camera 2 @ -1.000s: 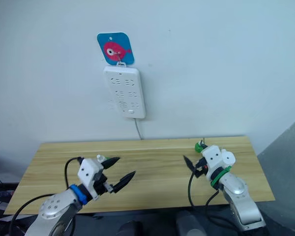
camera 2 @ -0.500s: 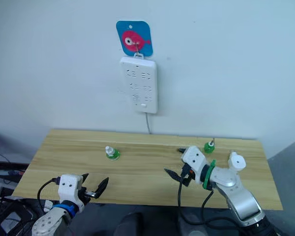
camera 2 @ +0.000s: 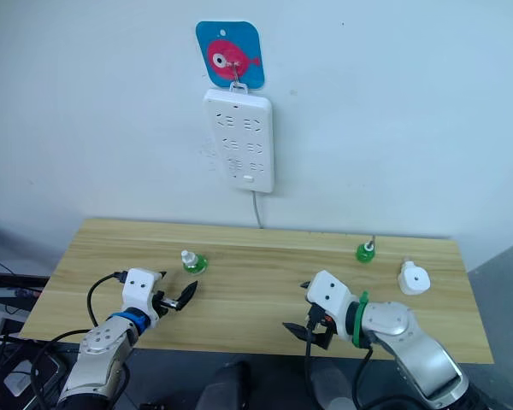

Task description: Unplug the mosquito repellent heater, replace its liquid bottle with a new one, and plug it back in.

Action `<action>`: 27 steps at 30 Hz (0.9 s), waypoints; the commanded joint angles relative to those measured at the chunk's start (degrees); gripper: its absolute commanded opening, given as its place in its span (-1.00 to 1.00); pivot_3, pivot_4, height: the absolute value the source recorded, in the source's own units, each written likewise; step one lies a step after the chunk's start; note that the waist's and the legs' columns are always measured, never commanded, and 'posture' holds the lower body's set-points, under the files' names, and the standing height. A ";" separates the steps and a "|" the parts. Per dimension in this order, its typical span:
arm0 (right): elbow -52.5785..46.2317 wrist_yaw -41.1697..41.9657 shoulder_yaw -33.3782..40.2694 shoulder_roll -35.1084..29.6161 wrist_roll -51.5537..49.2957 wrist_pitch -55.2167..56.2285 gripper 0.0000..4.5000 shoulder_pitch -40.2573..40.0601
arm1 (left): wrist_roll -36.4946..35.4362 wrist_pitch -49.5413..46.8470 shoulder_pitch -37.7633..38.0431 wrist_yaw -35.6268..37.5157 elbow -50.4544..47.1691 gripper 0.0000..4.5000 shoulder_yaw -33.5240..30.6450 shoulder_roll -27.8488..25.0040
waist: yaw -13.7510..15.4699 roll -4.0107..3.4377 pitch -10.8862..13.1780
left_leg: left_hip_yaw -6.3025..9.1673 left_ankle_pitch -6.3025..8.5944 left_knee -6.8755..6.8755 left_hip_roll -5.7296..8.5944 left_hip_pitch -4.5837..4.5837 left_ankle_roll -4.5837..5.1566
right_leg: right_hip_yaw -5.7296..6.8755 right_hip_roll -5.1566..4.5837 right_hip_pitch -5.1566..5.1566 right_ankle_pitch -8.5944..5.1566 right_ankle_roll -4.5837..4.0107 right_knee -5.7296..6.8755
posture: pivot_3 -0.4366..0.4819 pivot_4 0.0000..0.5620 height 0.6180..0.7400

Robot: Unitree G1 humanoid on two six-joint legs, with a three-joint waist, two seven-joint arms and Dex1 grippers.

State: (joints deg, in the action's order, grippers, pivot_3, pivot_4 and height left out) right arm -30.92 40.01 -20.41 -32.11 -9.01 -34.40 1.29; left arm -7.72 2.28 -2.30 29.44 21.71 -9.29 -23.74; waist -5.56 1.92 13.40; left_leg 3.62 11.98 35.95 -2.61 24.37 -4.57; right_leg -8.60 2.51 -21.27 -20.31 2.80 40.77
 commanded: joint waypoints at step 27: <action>-7.09 -1.99 0.44 -0.96 -0.73 -4.82 1.00 -1.56 | 2.43 13.07 -14.53 3.10 22.97 0.30 3.31 1.69 | -1.07 0.07 1.05 | -0.02 -0.01 0.06 0.01 0.01 -0.01 | -0.02 0.00 0.02 0.06 0.11 -0.01 | -0.48 -0.05 0.89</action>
State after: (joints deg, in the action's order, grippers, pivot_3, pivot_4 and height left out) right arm -35.33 38.27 -20.50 -32.73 -9.07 -39.42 0.31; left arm -6.00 14.56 -16.77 32.92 43.72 -6.54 -22.34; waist -6.64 1.99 14.45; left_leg 3.61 11.97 36.01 -2.59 24.38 -4.58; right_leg -8.62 2.51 -21.25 -20.25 2.91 40.76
